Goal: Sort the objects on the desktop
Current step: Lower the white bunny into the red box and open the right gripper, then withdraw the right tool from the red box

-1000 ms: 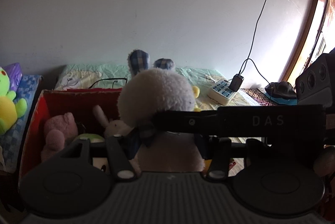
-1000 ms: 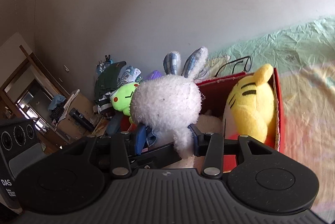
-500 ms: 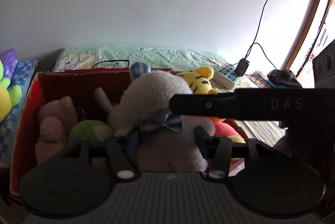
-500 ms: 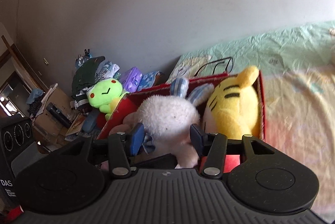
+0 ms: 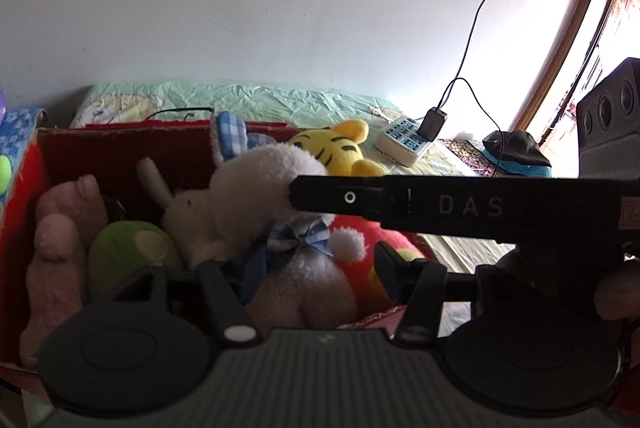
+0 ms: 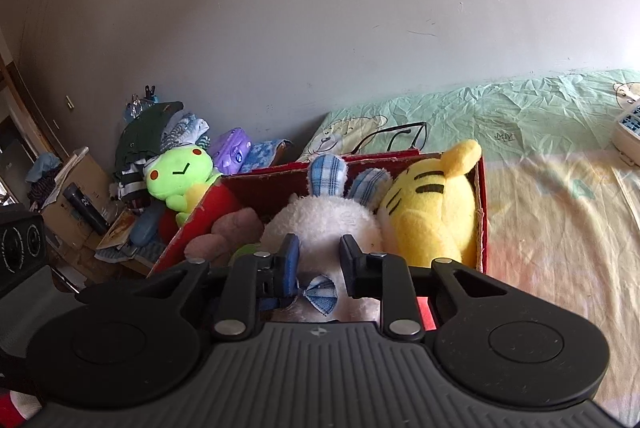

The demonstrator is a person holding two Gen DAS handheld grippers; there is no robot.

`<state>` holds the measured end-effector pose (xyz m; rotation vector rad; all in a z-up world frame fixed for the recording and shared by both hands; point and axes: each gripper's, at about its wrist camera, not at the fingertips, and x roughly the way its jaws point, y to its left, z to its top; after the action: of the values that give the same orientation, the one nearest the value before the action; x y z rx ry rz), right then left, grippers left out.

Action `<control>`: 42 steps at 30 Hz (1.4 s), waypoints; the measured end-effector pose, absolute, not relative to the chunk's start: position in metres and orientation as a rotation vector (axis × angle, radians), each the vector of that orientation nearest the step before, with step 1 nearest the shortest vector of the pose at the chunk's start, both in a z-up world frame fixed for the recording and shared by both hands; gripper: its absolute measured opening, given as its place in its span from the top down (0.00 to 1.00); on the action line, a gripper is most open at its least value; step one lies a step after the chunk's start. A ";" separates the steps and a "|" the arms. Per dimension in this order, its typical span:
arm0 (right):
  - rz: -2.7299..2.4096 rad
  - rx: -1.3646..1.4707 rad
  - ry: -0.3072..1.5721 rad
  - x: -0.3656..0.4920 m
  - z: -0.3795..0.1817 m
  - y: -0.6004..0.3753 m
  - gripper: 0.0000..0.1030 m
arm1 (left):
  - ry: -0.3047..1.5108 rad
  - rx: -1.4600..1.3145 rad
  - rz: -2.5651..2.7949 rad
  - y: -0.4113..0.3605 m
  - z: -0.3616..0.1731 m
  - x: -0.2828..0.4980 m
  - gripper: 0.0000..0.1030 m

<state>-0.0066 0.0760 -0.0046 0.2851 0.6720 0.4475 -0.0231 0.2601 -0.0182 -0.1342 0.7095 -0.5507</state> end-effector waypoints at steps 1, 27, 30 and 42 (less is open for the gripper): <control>0.445 0.274 0.678 -0.005 -0.007 0.077 0.76 | 0.712 -0.135 -0.548 0.258 -0.019 -0.022 0.44; 0.324 0.335 0.630 -0.046 0.010 0.056 0.68 | 0.719 -0.100 -0.328 0.273 0.007 -0.048 0.20; 0.292 0.333 0.627 -0.052 0.012 0.055 0.67 | 0.735 -0.096 -0.222 0.278 0.015 -0.051 0.07; 0.319 0.333 0.668 -0.073 0.011 0.037 0.61 | 0.727 -0.015 -0.003 0.252 0.036 -0.096 0.02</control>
<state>-0.0728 0.0375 0.0105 0.3330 0.6675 0.3189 -0.0960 0.2523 0.0356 -0.0146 0.7273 -0.0027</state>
